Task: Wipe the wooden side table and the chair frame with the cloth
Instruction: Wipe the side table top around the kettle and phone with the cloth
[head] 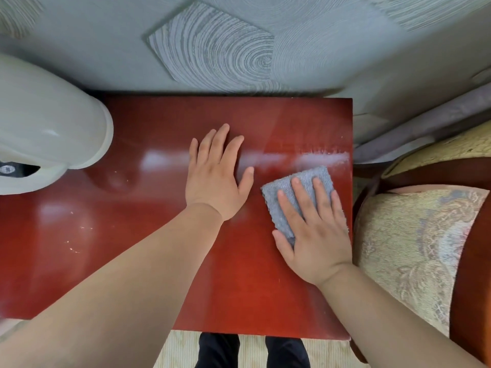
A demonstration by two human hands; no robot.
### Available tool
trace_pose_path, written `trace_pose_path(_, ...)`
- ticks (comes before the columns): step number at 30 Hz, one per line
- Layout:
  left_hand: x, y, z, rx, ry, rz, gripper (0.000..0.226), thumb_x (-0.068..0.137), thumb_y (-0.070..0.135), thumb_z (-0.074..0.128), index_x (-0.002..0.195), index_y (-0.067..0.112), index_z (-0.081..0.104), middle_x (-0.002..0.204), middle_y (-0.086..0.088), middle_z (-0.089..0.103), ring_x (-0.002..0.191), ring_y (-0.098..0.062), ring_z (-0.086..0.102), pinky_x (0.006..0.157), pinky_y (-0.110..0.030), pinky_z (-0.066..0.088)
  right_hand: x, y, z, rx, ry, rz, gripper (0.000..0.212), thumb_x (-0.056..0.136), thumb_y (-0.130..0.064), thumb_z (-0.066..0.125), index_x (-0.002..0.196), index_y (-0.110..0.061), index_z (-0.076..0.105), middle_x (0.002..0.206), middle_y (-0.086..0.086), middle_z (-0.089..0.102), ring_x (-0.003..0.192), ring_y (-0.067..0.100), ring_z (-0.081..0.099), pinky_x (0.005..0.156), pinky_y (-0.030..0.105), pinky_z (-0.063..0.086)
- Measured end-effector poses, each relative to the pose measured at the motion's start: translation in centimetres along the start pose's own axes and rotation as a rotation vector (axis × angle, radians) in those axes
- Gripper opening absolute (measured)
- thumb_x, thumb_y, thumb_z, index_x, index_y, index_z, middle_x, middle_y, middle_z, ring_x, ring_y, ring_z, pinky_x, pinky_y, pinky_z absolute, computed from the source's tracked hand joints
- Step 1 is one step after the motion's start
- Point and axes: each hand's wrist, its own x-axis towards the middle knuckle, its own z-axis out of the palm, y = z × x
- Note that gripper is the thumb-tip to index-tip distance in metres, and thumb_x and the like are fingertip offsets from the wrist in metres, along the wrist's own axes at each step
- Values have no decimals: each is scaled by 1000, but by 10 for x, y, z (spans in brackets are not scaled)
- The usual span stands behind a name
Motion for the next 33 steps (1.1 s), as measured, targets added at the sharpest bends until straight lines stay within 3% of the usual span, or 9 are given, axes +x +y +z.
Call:
trace_pose_path(14, -45, 8, -7, -65, -3, 15, 57, 98, 39, 45, 150, 17, 52, 166, -10, 38, 153, -36, 33, 128, -52, 20, -3, 0, 7, 28, 116, 15, 62, 101, -42, 50, 160, -31, 36, 170, 4, 27, 159, 37, 15, 127, 57, 13)
trace_pose_path(20, -158, -5, -7, 16, -101, -1, 67, 95, 45, 53, 158, 23, 43, 172, -8, 27, 158, -32, 22, 129, -52, 15, -3, -3, 4, 5, 45, 53, 82, 96, -60, 46, 165, -27, 17, 174, 4, 14, 160, 33, 11, 128, 54, 13)
trace_pose_path(26, -159, -5, -5, 33, -93, -33, 69, 92, 48, 51, 157, 27, 42, 171, -5, 27, 157, -31, 24, 130, -50, 14, 10, 5, -3, -39, 44, 85, 69, 93, -66, 49, 155, -38, 41, 169, 10, 25, 153, 44, 21, 122, 60, 22)
trace_pose_path(30, -160, -6, -2, 26, -69, -31, 69, 92, 49, 51, 157, 27, 42, 172, -4, 27, 158, -30, 23, 130, -50, 14, 47, 11, -11, -60, -18, 278, 71, 97, -63, 32, 162, -39, 18, 173, 14, 5, 157, 48, 0, 127, 61, 3)
trace_pose_path(33, -160, -6, -3, 22, -57, -36, 69, 92, 48, 51, 157, 27, 43, 172, -3, 27, 158, -29, 23, 130, -50, 14, 43, -6, -7, -85, -41, 150, 66, 100, -49, 32, 164, -36, 17, 174, 14, 5, 158, 45, 0, 127, 59, 3)
